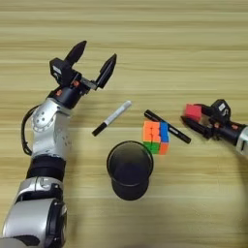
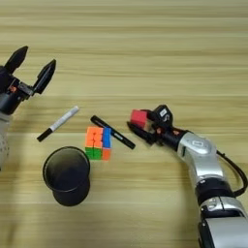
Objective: Move the objects on the table
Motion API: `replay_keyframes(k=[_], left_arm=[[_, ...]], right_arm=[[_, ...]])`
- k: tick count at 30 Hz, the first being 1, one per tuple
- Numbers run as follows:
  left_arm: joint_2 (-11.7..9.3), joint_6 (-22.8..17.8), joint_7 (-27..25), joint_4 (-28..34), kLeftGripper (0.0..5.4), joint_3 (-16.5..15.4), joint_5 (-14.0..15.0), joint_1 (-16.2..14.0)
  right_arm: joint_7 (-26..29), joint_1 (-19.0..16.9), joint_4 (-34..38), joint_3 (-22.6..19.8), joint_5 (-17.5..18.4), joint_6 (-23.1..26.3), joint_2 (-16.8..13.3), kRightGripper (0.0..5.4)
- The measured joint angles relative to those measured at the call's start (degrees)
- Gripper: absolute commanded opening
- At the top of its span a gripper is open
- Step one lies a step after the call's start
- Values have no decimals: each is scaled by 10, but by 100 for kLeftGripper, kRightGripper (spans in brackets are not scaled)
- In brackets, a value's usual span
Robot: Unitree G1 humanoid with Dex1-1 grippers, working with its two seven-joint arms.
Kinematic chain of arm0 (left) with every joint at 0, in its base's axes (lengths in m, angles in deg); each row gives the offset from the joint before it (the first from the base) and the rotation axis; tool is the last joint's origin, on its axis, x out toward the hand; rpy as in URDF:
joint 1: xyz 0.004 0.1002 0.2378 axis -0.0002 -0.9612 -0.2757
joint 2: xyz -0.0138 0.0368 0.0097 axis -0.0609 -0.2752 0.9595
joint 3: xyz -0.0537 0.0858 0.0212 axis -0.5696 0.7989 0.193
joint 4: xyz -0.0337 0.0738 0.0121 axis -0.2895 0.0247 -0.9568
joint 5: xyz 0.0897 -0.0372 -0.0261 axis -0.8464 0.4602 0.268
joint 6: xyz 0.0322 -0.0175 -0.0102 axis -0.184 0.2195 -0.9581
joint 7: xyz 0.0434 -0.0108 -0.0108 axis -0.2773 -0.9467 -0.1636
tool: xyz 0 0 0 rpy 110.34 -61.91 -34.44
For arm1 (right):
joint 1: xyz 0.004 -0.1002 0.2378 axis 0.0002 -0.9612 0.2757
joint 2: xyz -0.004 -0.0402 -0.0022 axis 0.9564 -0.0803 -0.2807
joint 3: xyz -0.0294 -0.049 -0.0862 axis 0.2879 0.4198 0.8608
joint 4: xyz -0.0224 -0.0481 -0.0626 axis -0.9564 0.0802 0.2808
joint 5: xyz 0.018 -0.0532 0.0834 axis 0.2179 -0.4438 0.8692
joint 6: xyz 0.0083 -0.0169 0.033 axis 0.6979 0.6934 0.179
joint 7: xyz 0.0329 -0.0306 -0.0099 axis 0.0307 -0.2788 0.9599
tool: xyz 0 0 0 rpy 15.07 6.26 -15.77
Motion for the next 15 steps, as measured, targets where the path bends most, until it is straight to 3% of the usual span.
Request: replay_keyframes(k=[2,3,11,15], left_arm=[[0,0,0,0,540,0,0,0],[0,0,0,0,540,0,0,0],[0,4,0,-6,540,-1,0,0],[0,6,0,-10,540,-1,0,0]], right_arm=[[-5,5,-13,0,-4,-11,2,310],[-10,8,-21,0,-7,-17,3,346],[-10,10,-38,0,-13,-19,10,442],[-7,10,-13,-2,-6,-17,13,489]])
